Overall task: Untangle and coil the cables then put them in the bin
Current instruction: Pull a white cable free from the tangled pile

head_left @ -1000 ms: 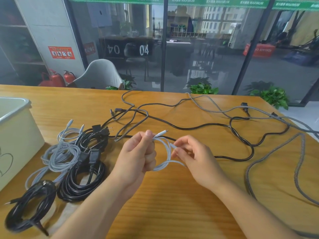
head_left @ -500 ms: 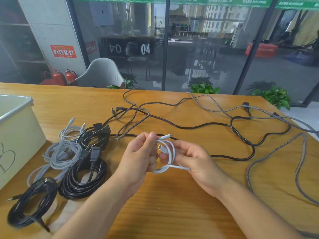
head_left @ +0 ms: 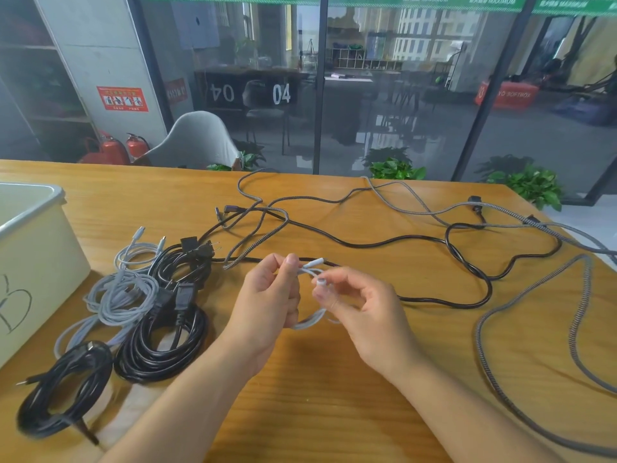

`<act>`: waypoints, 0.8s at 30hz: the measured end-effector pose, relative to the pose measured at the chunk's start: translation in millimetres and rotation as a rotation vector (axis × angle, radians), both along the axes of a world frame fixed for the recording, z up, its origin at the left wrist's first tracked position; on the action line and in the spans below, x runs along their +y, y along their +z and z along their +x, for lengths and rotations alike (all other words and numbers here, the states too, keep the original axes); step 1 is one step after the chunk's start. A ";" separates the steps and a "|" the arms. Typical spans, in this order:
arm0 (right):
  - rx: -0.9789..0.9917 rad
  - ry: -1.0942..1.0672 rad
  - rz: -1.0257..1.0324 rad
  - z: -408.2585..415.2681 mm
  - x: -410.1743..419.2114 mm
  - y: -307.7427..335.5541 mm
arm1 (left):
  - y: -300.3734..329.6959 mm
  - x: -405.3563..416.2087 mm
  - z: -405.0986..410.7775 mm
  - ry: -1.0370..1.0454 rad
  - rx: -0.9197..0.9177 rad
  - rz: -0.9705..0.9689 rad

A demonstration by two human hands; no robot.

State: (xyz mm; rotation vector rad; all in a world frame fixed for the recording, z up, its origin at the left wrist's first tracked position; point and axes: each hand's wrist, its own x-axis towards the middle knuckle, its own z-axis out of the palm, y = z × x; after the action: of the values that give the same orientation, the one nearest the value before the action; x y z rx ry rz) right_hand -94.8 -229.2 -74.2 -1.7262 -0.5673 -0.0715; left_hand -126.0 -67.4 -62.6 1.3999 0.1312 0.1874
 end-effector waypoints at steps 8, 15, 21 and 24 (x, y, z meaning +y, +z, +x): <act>0.229 -0.263 0.523 15.9 -19.2 25.0 | 3.8 1.0 0.4 -0.024 0.015 -0.018; 0.354 -0.362 0.639 33.4 -40.8 26.3 | 9.2 -12.3 -3.6 -0.099 -0.024 -0.036; 0.399 -0.350 0.399 29.2 -32.9 17.4 | 9.6 -3.6 -5.6 -0.118 -0.032 -0.063; 0.324 -0.373 0.275 26.0 -30.6 18.3 | 10.7 -7.2 -7.0 -0.141 -0.036 -0.063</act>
State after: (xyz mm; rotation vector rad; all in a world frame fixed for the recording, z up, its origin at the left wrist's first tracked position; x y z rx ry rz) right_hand -68.8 -259.8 -55.9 -1.5138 0.0089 -0.1248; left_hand -133.0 -74.6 -51.9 1.3370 0.0086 0.0907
